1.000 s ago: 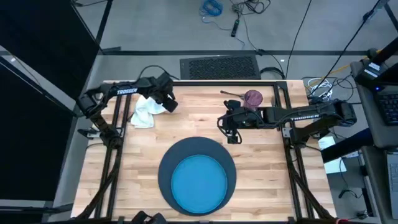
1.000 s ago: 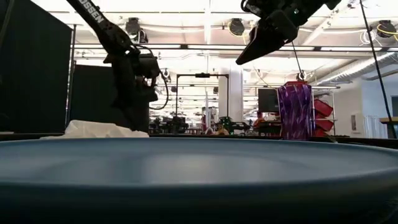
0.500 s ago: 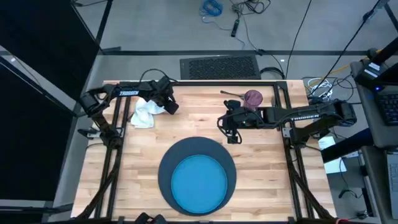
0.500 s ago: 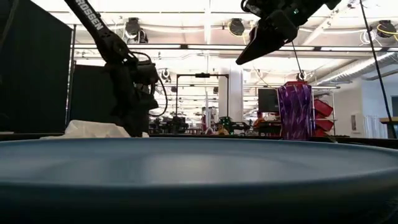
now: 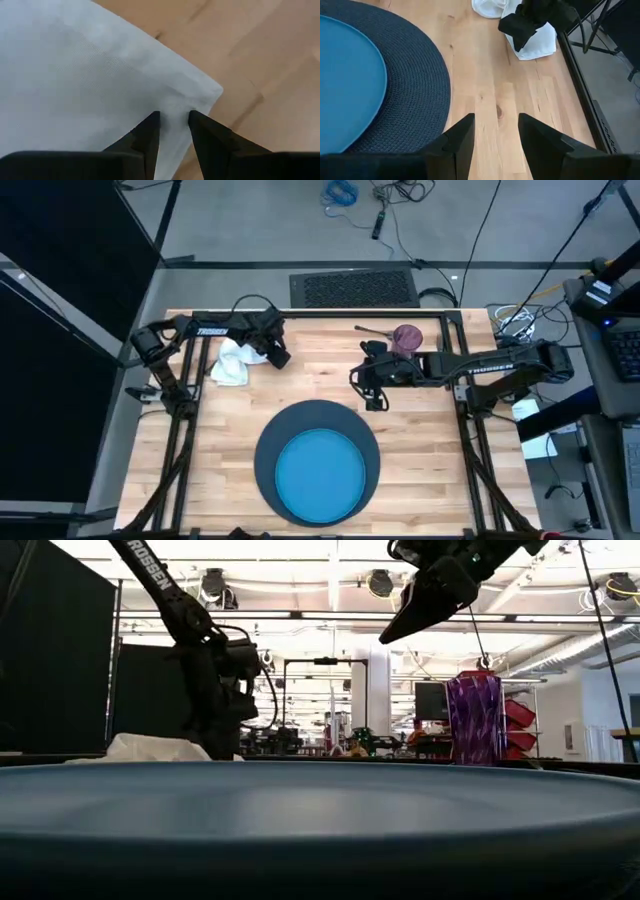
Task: Set table place
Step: Fold the white napkin
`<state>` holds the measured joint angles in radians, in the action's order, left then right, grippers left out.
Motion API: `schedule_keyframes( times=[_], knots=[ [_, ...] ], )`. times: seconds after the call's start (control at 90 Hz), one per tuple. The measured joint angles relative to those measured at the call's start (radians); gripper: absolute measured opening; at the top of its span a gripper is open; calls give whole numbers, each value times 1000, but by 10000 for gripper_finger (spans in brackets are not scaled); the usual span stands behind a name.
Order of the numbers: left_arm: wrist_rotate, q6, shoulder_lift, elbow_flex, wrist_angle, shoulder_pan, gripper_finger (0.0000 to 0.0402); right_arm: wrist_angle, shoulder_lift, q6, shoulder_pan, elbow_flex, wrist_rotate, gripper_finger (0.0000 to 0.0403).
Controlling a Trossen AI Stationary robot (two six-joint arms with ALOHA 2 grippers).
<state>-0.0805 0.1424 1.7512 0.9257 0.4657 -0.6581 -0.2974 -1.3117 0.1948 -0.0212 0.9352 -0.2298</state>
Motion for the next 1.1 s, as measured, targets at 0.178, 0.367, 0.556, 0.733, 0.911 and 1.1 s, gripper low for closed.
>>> schedule_keyframes(
  times=[0.178,0.367,0.556,0.733,0.911,1.1],
  knots=[
    [-7,-18,0,-1,18,20,29,0,0,0,0,0,0,138],
    [-4,-30,1,1,24,45,2,0,0,0,0,0,0,138],
    [3,-53,-12,33,40,78,0,0,0,0,0,0,0,138],
    [1,-54,-56,92,68,109,0,0,0,1,0,0,0,138],
    [11,-54,-119,160,122,154,0,0,0,10,0,0,0,138],
    [31,-70,-233,229,217,201,0,-6,0,19,-23,0,0,138]
  ],
)
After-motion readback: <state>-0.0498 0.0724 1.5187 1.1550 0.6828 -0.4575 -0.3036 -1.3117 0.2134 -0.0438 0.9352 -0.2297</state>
